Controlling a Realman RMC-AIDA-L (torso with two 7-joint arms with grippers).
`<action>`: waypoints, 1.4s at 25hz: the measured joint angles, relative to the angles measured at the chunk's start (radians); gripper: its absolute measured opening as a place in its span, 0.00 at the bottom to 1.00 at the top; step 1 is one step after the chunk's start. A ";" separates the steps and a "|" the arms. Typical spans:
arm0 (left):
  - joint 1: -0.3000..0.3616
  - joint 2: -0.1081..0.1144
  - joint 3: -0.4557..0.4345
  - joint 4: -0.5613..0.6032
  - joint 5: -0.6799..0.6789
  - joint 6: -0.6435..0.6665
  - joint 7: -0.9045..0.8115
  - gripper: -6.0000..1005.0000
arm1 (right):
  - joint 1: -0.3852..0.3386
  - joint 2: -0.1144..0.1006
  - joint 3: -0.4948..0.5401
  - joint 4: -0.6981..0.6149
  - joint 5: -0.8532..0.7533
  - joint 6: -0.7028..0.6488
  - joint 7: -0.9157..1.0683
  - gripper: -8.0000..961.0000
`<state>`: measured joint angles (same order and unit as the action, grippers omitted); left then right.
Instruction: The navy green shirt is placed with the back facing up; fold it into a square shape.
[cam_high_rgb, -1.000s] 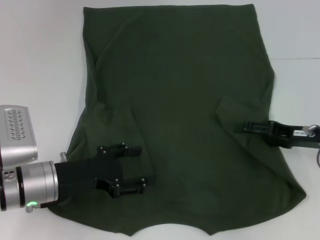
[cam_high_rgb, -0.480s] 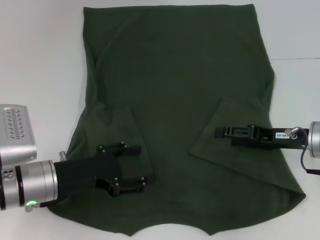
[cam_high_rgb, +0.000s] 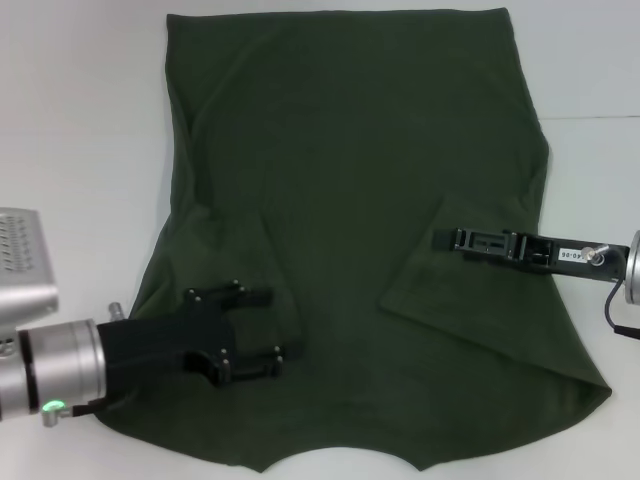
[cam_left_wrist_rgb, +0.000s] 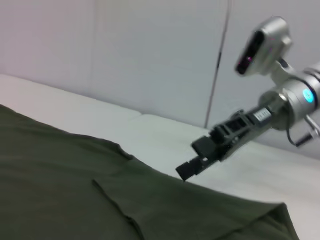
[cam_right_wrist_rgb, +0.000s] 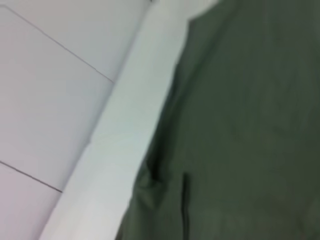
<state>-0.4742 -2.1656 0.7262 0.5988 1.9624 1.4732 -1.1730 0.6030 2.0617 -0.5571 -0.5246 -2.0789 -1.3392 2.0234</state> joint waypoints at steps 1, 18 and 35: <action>0.003 0.000 -0.016 0.002 0.001 0.013 -0.010 0.81 | -0.007 0.003 0.000 0.006 0.022 -0.008 -0.043 0.97; 0.145 0.003 -0.281 0.143 0.096 0.172 -0.116 0.81 | -0.027 0.025 -0.046 0.140 0.162 -0.093 -0.538 0.97; 0.219 0.002 -0.425 0.231 0.250 0.072 -0.118 0.81 | 0.027 0.024 -0.113 0.141 0.166 -0.095 -0.479 0.97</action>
<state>-0.2554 -2.1636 0.3009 0.8302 2.2123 1.5455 -1.2907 0.6301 2.0861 -0.6704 -0.3834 -1.9134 -1.4340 1.5448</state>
